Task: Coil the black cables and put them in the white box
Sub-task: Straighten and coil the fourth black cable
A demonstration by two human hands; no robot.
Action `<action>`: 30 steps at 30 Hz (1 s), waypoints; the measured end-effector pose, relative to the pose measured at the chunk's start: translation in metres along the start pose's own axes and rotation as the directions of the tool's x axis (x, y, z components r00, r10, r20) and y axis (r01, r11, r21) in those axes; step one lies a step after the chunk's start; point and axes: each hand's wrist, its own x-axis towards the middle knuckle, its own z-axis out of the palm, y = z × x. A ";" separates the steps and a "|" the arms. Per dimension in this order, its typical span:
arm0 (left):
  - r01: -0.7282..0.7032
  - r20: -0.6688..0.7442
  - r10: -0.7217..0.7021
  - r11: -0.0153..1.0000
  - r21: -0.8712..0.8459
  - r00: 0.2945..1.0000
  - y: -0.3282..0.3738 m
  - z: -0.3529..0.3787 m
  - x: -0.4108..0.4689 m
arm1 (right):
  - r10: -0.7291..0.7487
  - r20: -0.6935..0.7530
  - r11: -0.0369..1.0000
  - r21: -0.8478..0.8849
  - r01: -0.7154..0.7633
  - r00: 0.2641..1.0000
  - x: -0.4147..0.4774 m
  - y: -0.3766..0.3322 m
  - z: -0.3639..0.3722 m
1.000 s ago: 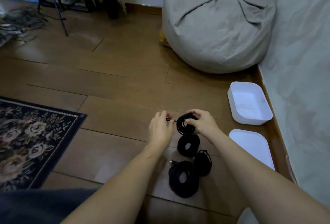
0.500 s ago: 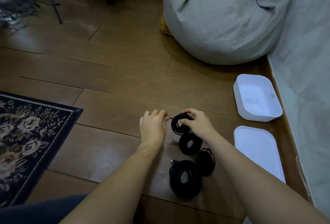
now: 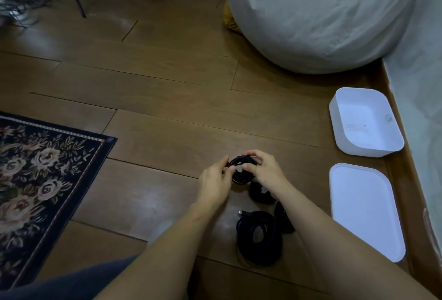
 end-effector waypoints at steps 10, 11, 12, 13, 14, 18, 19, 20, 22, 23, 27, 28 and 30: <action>0.412 0.252 -0.328 0.667 -0.621 0.911 -0.036 0.016 -0.001 | 0.198 0.123 0.964 0.152 -0.216 0.972 0.005 0.044 0.029; 0.422 0.238 -0.356 0.650 -0.632 0.904 -0.040 0.019 -0.002 | 0.188 0.099 0.980 0.046 -0.193 0.977 0.005 0.048 0.032; 0.428 0.214 -0.384 0.654 -0.624 0.898 -0.043 0.023 -0.004 | 0.151 0.071 0.984 -0.105 -0.144 0.986 0.005 0.052 0.034; 0.428 0.180 -0.406 0.681 -0.594 0.896 -0.048 0.027 -0.006 | 0.104 0.055 0.956 -0.281 -0.085 0.993 0.004 0.055 0.036; 0.428 0.155 -0.415 0.723 -0.542 0.897 -0.052 0.031 -0.009 | 0.055 0.050 0.892 -0.452 -0.027 0.997 0.001 0.057 0.037; 0.364 0.100 -0.351 0.880 -0.305 0.931 -0.066 0.048 -0.032 | -0.033 0.101 0.601 -0.793 0.101 0.994 -0.013 0.068 0.033; 0.336 0.080 -0.327 0.908 -0.249 0.942 -0.067 0.050 -0.037 | -0.031 0.128 0.584 -0.802 0.121 0.991 -0.017 0.072 0.031; 0.314 0.066 -0.307 0.923 -0.220 0.949 -0.067 0.050 -0.041 | -0.033 0.145 0.588 -0.798 0.136 0.989 -0.020 0.073 0.029; 0.285 0.061 -0.278 0.940 -0.188 0.959 -0.063 0.048 -0.043 | -0.026 0.165 0.619 -0.772 0.146 0.986 -0.024 0.074 0.026; 0.271 0.063 -0.264 0.947 -0.170 0.962 -0.062 0.046 -0.043 | -0.014 0.170 0.635 -0.759 0.140 0.985 -0.025 0.073 0.024; 0.277 0.100 -0.268 0.956 -0.094 0.958 -0.053 0.037 -0.040 | 0.011 0.174 0.713 -0.692 0.114 0.985 -0.038 0.055 0.012; 0.292 0.119 -0.280 0.951 -0.101 0.953 -0.049 0.033 -0.040 | 0.011 0.168 0.736 -0.668 0.106 0.986 -0.042 0.050 0.008; 0.310 0.127 -0.294 0.940 -0.141 0.948 -0.040 0.026 -0.043 | 0.000 0.146 0.765 -0.637 0.094 0.989 -0.053 0.040 -0.002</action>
